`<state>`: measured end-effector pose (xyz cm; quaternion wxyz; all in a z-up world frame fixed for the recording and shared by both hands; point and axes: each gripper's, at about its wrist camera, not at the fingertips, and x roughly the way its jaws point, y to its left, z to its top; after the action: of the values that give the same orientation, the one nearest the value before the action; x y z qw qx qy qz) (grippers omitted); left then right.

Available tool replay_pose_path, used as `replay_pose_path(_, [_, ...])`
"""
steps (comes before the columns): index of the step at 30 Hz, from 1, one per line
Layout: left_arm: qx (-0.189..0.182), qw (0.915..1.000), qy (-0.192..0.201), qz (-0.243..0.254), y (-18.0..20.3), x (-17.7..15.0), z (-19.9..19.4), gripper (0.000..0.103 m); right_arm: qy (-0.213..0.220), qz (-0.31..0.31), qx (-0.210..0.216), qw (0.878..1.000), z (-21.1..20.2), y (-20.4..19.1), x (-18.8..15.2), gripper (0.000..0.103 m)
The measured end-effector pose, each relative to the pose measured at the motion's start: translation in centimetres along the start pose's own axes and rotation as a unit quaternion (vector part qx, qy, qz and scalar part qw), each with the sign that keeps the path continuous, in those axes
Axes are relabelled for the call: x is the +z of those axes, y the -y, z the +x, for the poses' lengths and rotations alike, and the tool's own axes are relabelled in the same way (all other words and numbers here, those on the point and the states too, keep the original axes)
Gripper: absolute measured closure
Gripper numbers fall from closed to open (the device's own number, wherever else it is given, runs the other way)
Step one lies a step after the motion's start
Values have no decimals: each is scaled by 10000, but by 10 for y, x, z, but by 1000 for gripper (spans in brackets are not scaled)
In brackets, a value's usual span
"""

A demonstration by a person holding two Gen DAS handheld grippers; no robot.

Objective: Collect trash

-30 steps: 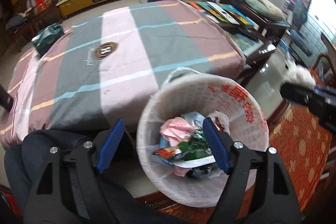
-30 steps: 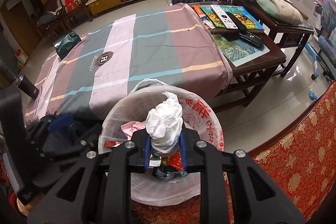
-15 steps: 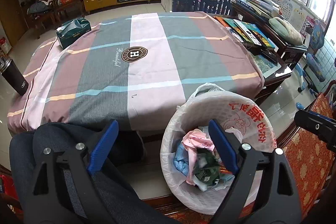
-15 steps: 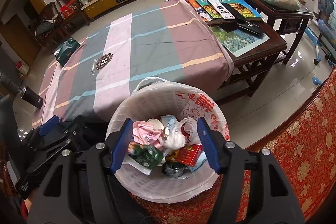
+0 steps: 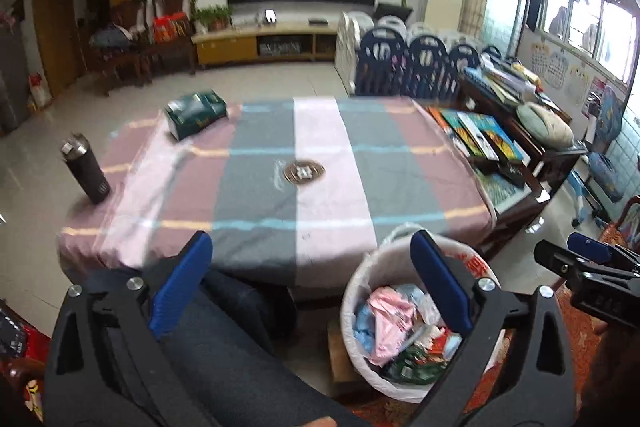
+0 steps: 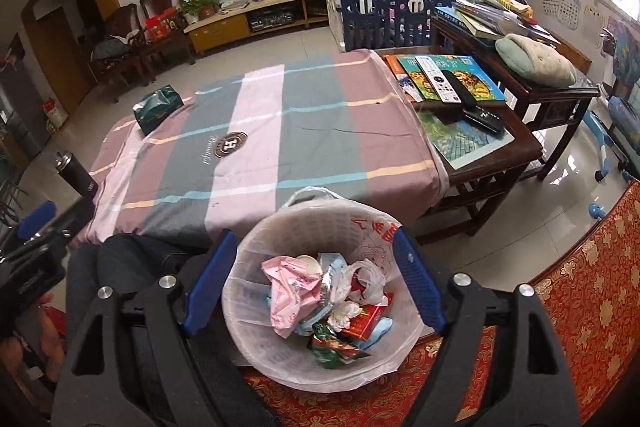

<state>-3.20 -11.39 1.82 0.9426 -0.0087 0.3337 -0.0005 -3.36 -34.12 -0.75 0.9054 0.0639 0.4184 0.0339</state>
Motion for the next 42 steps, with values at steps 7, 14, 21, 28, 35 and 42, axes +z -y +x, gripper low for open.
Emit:
replay_pose_path(7, [301,9994,160,20,-10,4,-35,3,163,-291,-31,9994,-31,-31,9,12])
replay_pose_path(14, [315,9994,-47,107,-15,-4,-40,3,583,-487,-290,9967,-55,-51,10,4])
replay_pose_path(21, [304,9995,27,-44,-24,-5,-45,3,619,-643,-586,9943,-48,-55,9,4])
replay_pose_path(28, [263,9996,-53,-107,-29,-5,-41,3,470,-699,-605,9946,-41,-56,5,4])
replay_pose_path(35, [230,9996,-99,-116,-28,-6,-38,3,436,-670,-539,9953,-40,-56,4,4])
replay_pose_path(42, [207,9996,-151,-107,-30,-5,-35,3,368,-672,-507,9958,-36,-56,4,4])
